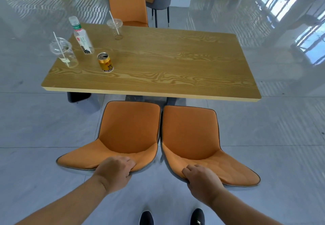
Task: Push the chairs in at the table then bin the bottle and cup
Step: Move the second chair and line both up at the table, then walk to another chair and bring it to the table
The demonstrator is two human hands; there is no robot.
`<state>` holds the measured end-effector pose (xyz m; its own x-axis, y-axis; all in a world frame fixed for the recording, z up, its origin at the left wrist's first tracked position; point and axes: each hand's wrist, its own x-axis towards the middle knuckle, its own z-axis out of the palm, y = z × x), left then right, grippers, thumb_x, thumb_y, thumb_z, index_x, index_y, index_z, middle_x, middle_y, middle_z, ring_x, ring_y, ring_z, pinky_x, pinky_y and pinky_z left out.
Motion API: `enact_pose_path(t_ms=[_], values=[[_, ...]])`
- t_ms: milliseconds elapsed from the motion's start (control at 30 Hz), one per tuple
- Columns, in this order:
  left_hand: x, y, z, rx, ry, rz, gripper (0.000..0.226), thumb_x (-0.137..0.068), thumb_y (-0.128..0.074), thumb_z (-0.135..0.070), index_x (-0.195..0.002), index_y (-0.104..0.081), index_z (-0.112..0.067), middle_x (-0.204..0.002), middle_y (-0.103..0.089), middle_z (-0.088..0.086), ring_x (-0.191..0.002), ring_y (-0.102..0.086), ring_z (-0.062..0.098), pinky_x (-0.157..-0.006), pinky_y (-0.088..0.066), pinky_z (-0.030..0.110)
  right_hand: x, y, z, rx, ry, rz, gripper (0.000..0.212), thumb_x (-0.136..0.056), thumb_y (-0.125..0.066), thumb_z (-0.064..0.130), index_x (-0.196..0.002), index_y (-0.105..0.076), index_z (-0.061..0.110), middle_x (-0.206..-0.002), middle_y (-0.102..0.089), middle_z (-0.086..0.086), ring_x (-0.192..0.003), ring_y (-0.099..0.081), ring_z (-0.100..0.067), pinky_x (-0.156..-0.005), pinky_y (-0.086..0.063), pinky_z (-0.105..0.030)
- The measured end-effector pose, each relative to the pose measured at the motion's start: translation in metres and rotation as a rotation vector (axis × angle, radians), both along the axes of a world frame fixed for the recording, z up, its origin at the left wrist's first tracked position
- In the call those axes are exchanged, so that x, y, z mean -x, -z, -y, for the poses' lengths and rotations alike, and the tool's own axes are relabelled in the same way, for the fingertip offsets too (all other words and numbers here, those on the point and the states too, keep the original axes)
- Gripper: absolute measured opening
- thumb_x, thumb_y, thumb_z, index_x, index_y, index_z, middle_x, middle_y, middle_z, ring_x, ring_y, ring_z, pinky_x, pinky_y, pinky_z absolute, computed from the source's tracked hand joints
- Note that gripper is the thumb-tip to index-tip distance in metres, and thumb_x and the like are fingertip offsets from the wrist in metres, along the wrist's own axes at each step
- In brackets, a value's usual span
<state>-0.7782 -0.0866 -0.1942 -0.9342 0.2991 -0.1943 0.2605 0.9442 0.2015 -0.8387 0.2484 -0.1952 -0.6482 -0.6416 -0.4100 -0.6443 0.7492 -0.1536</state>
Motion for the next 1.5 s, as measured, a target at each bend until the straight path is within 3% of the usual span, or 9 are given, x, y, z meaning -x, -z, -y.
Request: enact_pose_path(t_ms=[233, 400, 500, 633, 800, 933, 1133, 1333, 1500], values=[[0.005, -0.007, -0.018, 0.039, -0.137, 0.059, 0.024, -0.075, -0.071, -0.050, -0.087, -0.063, -0.031, -0.077, -0.059, -0.014, -0.065, -0.053, 0.009, -0.049, -0.038, 0.021, 0.006, 0.000, -0.013, 0.004, 0.026, -0.014, 0.021, -0.099, -0.050, 0.030, -0.118, -0.059, 0.027, -0.110, -0.063, 0.004, -0.092, -0.057, -0.019, -0.075, -0.048, -0.030], [0.029, -0.038, -0.045, -0.037, -0.373, 0.249, 0.066, -0.077, -0.037, -0.087, -0.117, -0.056, -0.038, -0.106, -0.062, -0.017, -0.096, -0.057, 0.009, -0.076, -0.050, 0.029, 0.012, -0.028, -0.012, 0.046, 0.340, 0.147, 0.064, -0.089, -0.038, 0.081, -0.134, -0.050, 0.038, -0.125, -0.056, 0.011, -0.114, -0.051, -0.016, -0.086, -0.045, -0.033], [0.057, -0.071, -0.070, -0.067, -0.435, 0.222, 0.078, -0.082, -0.040, -0.084, -0.141, -0.047, -0.034, -0.142, -0.055, -0.009, -0.127, -0.052, 0.020, -0.100, -0.050, 0.044, 0.023, -0.065, -0.027, 0.189, 0.584, 0.049, 0.070, -0.093, -0.039, 0.078, -0.147, -0.043, 0.035, -0.145, -0.052, 0.008, -0.131, -0.048, -0.019, -0.099, -0.047, -0.038], [0.099, -0.128, -0.125, -0.091, -0.357, 0.110, 0.082, -0.082, -0.042, -0.083, -0.148, -0.040, -0.034, -0.153, -0.046, -0.007, -0.138, -0.042, 0.022, -0.108, -0.042, 0.050, 0.039, -0.128, -0.074, 0.287, 0.714, -0.132, 0.067, -0.096, -0.046, 0.068, -0.149, -0.043, 0.028, -0.147, -0.052, 0.001, -0.133, -0.047, -0.022, -0.100, -0.048, -0.040], [0.173, -0.236, -0.221, -0.112, -0.122, -0.059, 0.089, -0.079, -0.042, -0.087, -0.150, -0.038, -0.033, -0.155, -0.043, -0.006, -0.139, -0.040, 0.023, -0.106, -0.043, 0.046, 0.071, -0.235, -0.168, 0.314, 0.686, -0.350, 0.074, -0.090, -0.048, 0.072, -0.148, -0.046, 0.026, -0.145, -0.053, 0.002, -0.134, -0.044, -0.023, -0.106, -0.043, -0.040], [0.239, -0.364, -0.328, -0.118, 0.014, -0.370, 0.090, -0.078, -0.044, -0.086, -0.149, -0.039, -0.032, -0.154, -0.046, 0.000, -0.138, -0.041, 0.026, -0.102, -0.043, 0.046, 0.107, -0.351, -0.269, 0.363, 0.680, -0.615, 0.077, -0.086, -0.051, 0.076, -0.146, -0.049, 0.028, -0.143, -0.055, 0.002, -0.133, -0.045, -0.025, -0.107, -0.042, -0.041], [0.276, -0.534, -0.516, -0.339, 0.172, -0.690, 0.079, -0.077, -0.054, -0.083, -0.141, -0.047, -0.038, -0.144, -0.055, -0.008, -0.125, -0.054, 0.020, -0.094, -0.048, 0.039, 0.123, -0.513, -0.430, 0.437, 0.654, -0.945, 0.080, -0.084, -0.041, 0.084, -0.145, -0.046, 0.034, -0.143, -0.056, 0.006, -0.133, -0.046, -0.021, -0.106, -0.045, -0.046], [0.280, -0.565, -0.649, -0.456, 0.287, -0.840, 0.056, -0.079, -0.047, -0.082, -0.116, -0.059, -0.042, -0.125, -0.064, -0.019, -0.115, -0.054, 0.006, -0.080, -0.044, 0.031, 0.129, -0.561, -0.545, 0.536, 0.624, -1.125, 0.057, -0.088, -0.054, 0.072, -0.126, -0.064, 0.032, -0.124, -0.065, 0.012, -0.120, -0.053, -0.015, -0.096, -0.048, -0.037], [0.328, -0.550, -0.720, -0.456, 0.324, -0.824, 0.051, -0.082, -0.056, -0.073, -0.119, -0.061, -0.038, -0.126, -0.064, -0.016, -0.114, -0.053, 0.008, -0.078, -0.039, 0.029, 0.188, -0.545, -0.599, 0.561, 0.644, -1.081, 0.052, -0.089, -0.061, 0.064, -0.126, -0.065, 0.028, -0.122, -0.066, 0.010, -0.118, -0.054, -0.016, -0.093, -0.049, -0.038]])
